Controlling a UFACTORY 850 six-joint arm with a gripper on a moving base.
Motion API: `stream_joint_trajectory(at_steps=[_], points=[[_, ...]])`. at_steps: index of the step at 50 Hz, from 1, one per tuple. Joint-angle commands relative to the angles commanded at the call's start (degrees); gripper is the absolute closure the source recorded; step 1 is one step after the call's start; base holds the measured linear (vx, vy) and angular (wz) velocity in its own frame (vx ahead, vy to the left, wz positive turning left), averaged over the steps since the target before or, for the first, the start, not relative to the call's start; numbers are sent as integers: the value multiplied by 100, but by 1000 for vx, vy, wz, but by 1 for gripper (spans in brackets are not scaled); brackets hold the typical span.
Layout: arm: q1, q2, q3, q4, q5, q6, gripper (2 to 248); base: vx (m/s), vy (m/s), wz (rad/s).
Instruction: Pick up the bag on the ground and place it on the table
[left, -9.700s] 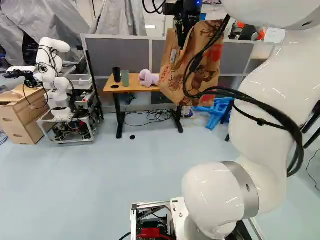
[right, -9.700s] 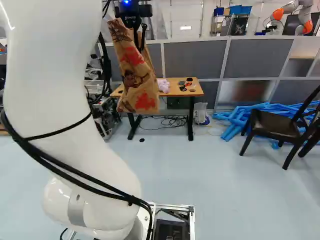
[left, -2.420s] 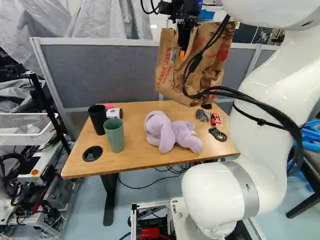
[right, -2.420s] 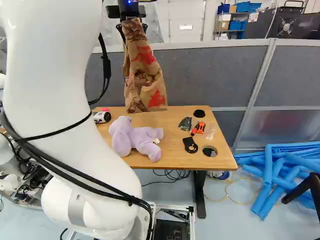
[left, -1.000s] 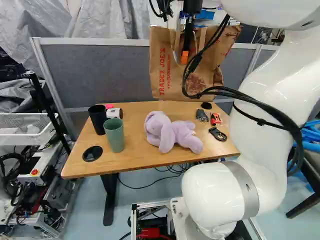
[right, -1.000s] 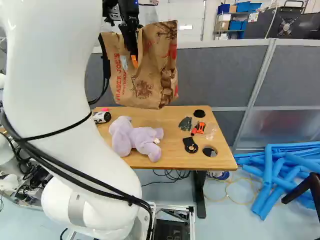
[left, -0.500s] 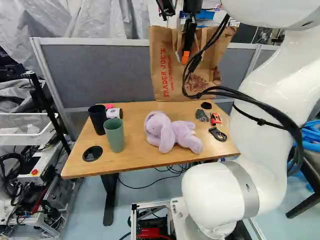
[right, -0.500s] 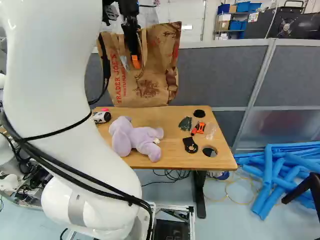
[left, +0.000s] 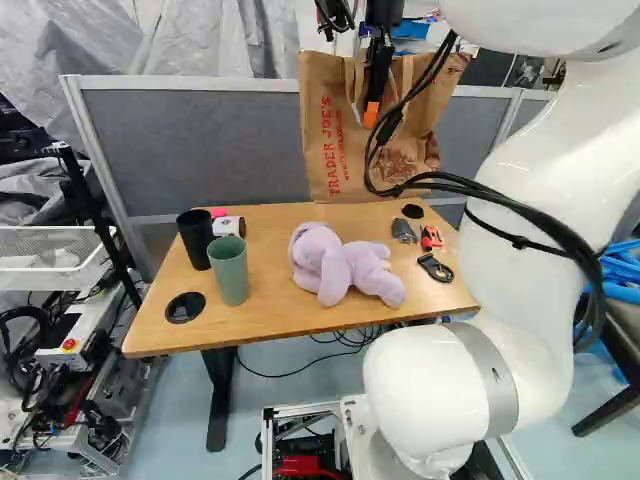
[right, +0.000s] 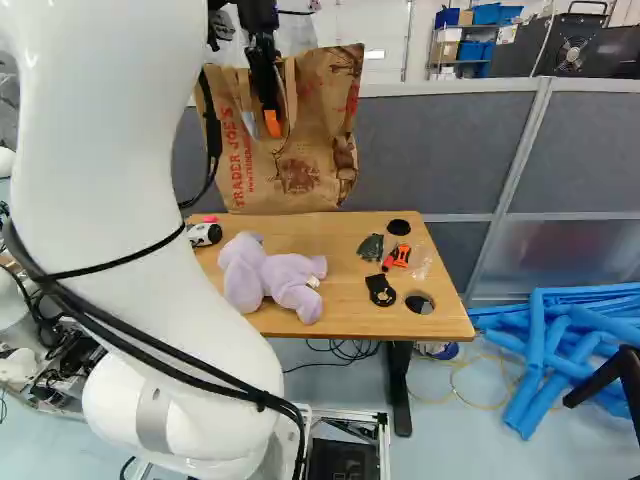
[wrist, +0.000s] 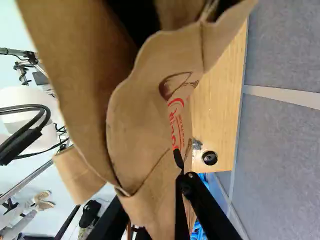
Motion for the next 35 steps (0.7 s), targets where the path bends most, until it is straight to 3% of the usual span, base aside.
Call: stream_joint_trajectory(at_steps=[35], points=[[23, -1012, -828, 0, 93, 0, 229, 0, 0, 0]])
